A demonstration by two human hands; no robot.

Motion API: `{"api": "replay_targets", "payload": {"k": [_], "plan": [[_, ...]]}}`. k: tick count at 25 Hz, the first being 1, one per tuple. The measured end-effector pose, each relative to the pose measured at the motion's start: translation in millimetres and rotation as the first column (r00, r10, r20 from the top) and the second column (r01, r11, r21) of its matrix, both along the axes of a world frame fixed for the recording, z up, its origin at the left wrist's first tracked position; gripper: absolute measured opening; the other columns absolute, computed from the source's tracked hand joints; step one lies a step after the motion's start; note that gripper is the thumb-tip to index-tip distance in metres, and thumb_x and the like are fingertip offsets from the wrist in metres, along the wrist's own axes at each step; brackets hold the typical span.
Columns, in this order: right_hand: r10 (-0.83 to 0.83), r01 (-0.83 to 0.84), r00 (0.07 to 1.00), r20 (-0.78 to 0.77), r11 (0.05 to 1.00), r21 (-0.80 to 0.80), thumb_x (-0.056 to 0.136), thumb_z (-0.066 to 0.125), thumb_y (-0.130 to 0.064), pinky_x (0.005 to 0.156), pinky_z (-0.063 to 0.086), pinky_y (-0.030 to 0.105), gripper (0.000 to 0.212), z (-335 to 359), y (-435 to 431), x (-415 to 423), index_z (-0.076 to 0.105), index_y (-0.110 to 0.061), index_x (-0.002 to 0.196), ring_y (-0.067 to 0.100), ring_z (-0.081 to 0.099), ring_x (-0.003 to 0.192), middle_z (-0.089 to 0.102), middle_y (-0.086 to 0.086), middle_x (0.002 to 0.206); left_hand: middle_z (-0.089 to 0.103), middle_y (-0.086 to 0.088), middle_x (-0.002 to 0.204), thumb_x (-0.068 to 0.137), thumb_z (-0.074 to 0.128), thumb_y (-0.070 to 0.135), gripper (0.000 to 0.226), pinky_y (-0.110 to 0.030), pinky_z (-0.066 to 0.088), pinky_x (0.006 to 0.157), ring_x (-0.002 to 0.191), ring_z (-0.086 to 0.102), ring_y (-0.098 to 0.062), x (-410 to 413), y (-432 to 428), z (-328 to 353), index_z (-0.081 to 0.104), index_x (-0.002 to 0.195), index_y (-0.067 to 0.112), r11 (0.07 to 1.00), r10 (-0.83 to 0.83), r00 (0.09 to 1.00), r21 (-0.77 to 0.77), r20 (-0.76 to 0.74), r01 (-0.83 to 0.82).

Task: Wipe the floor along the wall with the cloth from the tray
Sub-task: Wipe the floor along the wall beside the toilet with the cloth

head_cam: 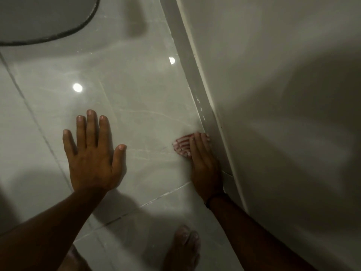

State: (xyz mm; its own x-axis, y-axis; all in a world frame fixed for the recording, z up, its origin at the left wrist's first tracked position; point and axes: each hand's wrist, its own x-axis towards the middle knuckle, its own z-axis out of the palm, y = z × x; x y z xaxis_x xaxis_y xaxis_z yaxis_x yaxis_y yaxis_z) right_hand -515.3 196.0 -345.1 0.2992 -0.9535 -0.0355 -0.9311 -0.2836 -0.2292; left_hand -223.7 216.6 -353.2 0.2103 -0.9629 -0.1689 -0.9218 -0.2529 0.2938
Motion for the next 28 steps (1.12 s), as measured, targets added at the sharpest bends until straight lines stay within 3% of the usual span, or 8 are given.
{"api": "replay_targets", "payload": {"k": [3, 7, 11, 15, 18, 20, 23, 28], "plan": [[0.044, -0.043, 0.998, 0.036, 0.999, -0.028, 0.1, 0.046, 0.005, 0.121, 0.038, 0.045, 0.049, -3, -57, 30, 0.048, 0.001, 0.149, 0.035, 0.039, 0.15, 0.047, 0.02, 0.158, 0.004, -0.017, 0.183, 0.104, 0.031, 0.054, 0.084, -0.061, -0.001, 0.133, 0.169, 0.0, -0.035, -1, 0, -1, 0.013, 0.172, 0.01, 1.0, 0.002, 1.0, -0.003, 0.003, -0.002], [0.097, -0.096, 0.991, 0.096, 0.995, -0.021, 0.094, 0.052, 0.01, 0.123, 0.031, 0.048, 0.056, -9, -145, 77, 0.045, 0.004, 0.149, 0.04, 0.038, 0.15, 0.044, 0.024, 0.158, 0.005, -0.018, 0.182, 0.103, 0.032, 0.053, 0.084, -0.062, -0.001, 0.133, 0.169, 0.0, -0.034, 0, 0, -2, 0.014, 0.172, 0.01, 1.0, -0.004, 1.0, 0.005, 0.022, 0.004], [0.106, -0.108, 0.993, 0.059, 0.994, 0.031, 0.09, 0.046, 0.012, 0.123, 0.024, 0.044, 0.062, -1, -170, 94, 0.04, 0.003, 0.152, 0.039, 0.033, 0.153, 0.038, 0.024, 0.162, 0.007, -0.019, 0.182, 0.103, 0.032, 0.055, 0.085, -0.063, 0.0, 0.133, 0.169, 0.002, -0.037, 2, 0, -2, 0.015, 0.172, 0.009, 1.0, -0.007, 0.999, 0.013, 0.033, 0.007], [0.089, -0.087, 0.996, 0.027, 0.994, -0.058, 0.099, 0.048, 0.002, 0.121, 0.032, 0.043, 0.046, 1, -135, 73, 0.051, 0.004, 0.145, 0.04, 0.047, 0.145, 0.051, 0.025, 0.152, 0.005, -0.018, 0.182, 0.102, 0.033, 0.056, 0.086, -0.063, 0.0, 0.133, 0.169, 0.001, -0.036, 3, -1, -2, 0.014, 0.172, 0.009, 0.999, -0.018, 0.999, 0.033, 0.037, 0.017], [0.064, -0.064, 0.998, -0.003, 0.996, -0.066, 0.107, 0.038, -0.002, 0.123, 0.034, 0.041, 0.042, 0, -93, 50, 0.049, 0.001, 0.147, 0.035, 0.043, 0.148, 0.05, 0.021, 0.155, 0.005, -0.018, 0.182, 0.102, 0.036, 0.055, 0.086, -0.062, 0.0, 0.133, 0.169, 0.001, -0.036, 4, -2, -1, 0.015, 0.172, 0.009, 0.999, -0.018, 0.999, 0.035, 0.037, 0.017], [0.026, -0.026, 1.0, -0.009, 0.998, -0.057, 0.108, 0.043, -0.004, 0.122, 0.037, 0.04, 0.042, 2, -59, 32, 0.048, -0.001, 0.15, 0.032, 0.04, 0.151, 0.048, 0.018, 0.157, 0.005, -0.018, 0.182, 0.102, 0.037, 0.054, 0.086, -0.061, -0.002, 0.133, 0.169, 0.001, -0.036, 3, -1, -1, 0.015, 0.172, 0.009, 0.999, -0.018, 0.999, 0.03, 0.036, 0.017], [-0.037, 0.037, 0.999, -0.014, 0.999, 0.009, 0.103, 0.056, -0.002, 0.121, 0.039, 0.047, 0.052, 6, -1, 2, 0.043, -0.002, 0.153, 0.03, 0.034, 0.154, 0.044, 0.016, 0.16, 0.006, -0.019, 0.182, 0.101, 0.037, 0.052, 0.086, -0.059, -0.004, 0.133, 0.169, 0.002, -0.037, 2, -1, 1, 0.016, 0.172, 0.008, 1.0, -0.013, 0.999, 0.023, 0.031, 0.012], [-0.057, 0.061, 0.997, -0.045, 0.993, 0.096, 0.1, 0.06, 0.0, 0.116, 0.042, 0.054, 0.063, 4, 37, -16, 0.034, -0.006, 0.157, 0.03, 0.031, 0.155, 0.037, 0.014, 0.164, 0.009, -0.02, 0.182, 0.102, 0.038, 0.05, 0.084, -0.055, -0.008, 0.133, 0.168, 0.004, -0.037, -1, -2, 4, 0.019, 0.171, 0.007, 1.0, 0.0, 0.999, 0.019, 0.037, -0.001]]}}
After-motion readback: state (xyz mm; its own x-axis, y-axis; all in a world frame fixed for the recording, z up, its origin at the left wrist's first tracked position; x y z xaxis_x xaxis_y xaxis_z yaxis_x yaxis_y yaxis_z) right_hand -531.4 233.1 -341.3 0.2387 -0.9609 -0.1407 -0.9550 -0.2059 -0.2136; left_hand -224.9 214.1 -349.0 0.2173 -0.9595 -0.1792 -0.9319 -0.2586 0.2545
